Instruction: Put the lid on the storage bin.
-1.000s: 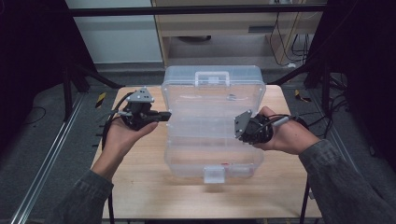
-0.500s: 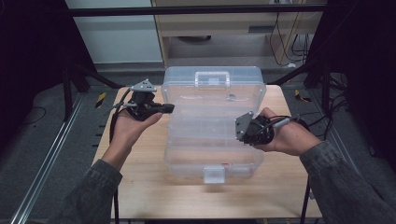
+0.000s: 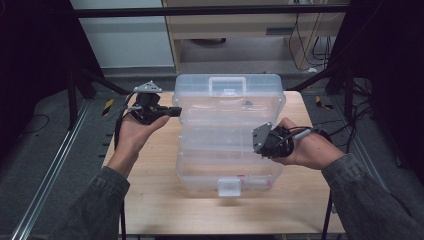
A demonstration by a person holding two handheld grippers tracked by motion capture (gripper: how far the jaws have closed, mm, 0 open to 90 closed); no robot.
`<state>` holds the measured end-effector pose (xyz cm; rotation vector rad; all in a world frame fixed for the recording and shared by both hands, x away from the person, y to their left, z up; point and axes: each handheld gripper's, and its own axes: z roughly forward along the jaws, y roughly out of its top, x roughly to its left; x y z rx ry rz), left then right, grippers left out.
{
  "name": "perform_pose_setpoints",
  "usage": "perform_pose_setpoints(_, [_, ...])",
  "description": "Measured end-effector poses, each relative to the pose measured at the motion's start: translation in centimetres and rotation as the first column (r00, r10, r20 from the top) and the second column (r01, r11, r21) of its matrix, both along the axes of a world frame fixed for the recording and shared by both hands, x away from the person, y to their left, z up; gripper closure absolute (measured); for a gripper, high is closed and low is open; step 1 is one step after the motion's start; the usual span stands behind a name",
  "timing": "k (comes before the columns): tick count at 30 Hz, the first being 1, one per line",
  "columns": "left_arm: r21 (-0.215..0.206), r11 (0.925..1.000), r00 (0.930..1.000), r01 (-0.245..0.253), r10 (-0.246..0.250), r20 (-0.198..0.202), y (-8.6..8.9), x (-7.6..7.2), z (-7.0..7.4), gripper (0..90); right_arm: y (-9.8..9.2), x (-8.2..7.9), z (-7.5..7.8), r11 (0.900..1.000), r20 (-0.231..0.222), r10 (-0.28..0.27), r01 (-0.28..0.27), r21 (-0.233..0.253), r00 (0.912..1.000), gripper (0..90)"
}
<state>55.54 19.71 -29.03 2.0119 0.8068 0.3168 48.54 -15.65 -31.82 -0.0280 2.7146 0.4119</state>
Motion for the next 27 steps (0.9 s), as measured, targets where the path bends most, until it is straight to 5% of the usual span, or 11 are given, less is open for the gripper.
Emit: perform_pose_setpoints(27, [-0.031,0.9995,1.0,-0.005,0.005,0.008,1.0,-1.6,-0.4,89.9,-0.3,-0.7,-0.7,1.0,-0.001,-0.001,0.001,0.019,1.0,79.2])
